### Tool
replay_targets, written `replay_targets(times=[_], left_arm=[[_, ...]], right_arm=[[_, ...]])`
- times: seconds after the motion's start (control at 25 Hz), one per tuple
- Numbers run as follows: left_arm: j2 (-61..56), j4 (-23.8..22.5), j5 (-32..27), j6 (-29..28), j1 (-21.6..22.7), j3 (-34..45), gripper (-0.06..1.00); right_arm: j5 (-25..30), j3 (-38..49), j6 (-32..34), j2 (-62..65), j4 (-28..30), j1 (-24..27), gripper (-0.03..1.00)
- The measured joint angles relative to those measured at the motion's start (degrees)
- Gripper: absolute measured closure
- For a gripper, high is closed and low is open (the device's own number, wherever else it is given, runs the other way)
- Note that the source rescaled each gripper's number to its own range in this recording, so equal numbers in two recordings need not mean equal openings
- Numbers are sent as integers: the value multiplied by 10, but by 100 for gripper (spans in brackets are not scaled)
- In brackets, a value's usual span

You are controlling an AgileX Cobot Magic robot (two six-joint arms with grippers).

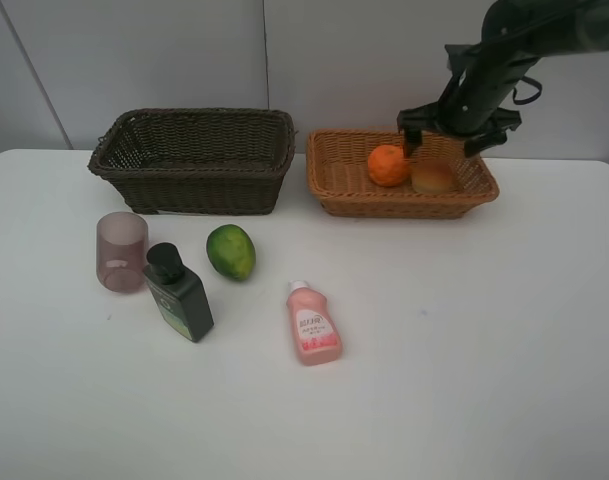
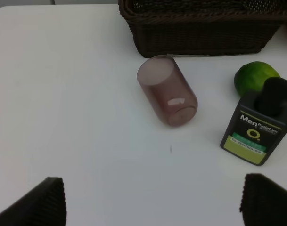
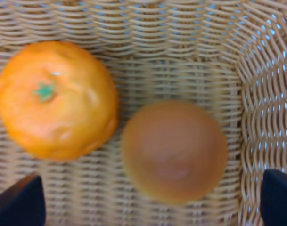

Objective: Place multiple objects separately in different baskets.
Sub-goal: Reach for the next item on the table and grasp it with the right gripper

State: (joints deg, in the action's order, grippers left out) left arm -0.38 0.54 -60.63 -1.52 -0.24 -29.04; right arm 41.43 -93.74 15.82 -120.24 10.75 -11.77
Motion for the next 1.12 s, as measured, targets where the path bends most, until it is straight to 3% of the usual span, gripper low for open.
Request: replay_targets(times=[0.36,0.6,0.72,0.96,1.12], left_arm=[[0,0,0,0,0,0,2],[0,0,0,0,0,0,2],[0,0,0,0,0,0,2],[0,0,0,0,0,0,2],[0,0,0,0,0,0,2]], right_arm=[[156,0,0,53,-15,-77,-3],[202,55,0,93,-53,-156,-3],[196,108,0,110,-108,-186,-3],[127,239,29,156,-125,-257,-3],[101,276,69,162,-129,-309,-3]])
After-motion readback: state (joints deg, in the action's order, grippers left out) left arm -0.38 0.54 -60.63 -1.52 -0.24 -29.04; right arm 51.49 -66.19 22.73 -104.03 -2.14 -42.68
